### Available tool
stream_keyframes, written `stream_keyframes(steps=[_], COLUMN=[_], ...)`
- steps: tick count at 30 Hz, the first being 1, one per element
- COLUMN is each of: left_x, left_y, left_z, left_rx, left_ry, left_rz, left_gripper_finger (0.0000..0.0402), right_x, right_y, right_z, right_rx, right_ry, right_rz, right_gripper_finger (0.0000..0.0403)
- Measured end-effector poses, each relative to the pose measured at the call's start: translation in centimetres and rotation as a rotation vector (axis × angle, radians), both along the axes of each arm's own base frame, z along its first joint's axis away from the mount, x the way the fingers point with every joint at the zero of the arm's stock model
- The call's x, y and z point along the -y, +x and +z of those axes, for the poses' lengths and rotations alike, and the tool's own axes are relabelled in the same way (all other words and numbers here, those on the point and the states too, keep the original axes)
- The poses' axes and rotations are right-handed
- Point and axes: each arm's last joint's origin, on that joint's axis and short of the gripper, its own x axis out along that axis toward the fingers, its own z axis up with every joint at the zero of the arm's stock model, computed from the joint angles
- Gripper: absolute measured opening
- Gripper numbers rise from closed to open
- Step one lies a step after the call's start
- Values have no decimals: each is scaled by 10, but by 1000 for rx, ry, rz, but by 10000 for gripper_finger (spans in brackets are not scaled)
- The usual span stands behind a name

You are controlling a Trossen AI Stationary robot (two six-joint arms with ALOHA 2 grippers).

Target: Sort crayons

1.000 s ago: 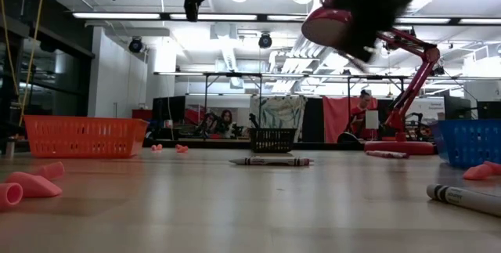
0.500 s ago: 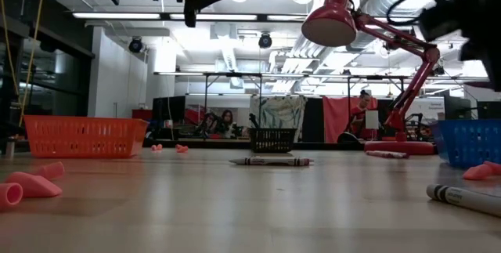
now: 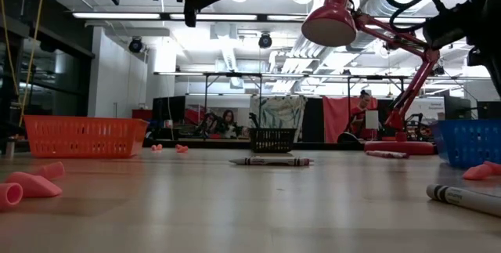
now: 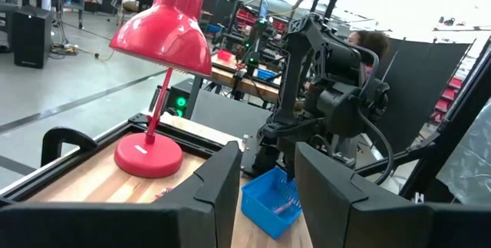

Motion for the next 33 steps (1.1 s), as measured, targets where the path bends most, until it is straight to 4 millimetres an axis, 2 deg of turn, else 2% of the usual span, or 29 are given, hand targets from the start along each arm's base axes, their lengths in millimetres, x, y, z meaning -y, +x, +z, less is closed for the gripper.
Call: stream_keyframes(steps=[4, 7, 13, 16, 21, 25, 29, 33], left_x=[0, 0, 0, 0, 0, 0, 0, 0], left_y=[0, 0, 0, 0, 0, 0, 0, 0], left_z=[0, 0, 0, 0, 0, 0, 1, 1], left_rx=[0, 0, 0, 0, 1, 1, 9, 14], left_ry=[0, 0, -1, -1, -1, -1, 0, 1], left_rz=[0, 0, 0, -1, -1, -1, -1, -2], left_gripper_finger=[110, 110, 110, 110, 110, 110, 110, 110], right_x=[0, -1, -6, -3, 25, 57, 87, 112], right_y=[1, 4, 23, 36, 44, 45, 51, 62], right_z=[2, 11, 32, 35, 24, 11, -7, -27], right_rx=[10, 47, 266, 397, 360, 214, 57, -34], right_ry=[-7, 5, 37, -26, -225, -350, -407, -428], right_rz=[27, 62, 87, -66, -505, -713, -740, -658], right_gripper_finger=[128, 150, 160, 161, 161, 161, 161, 161])
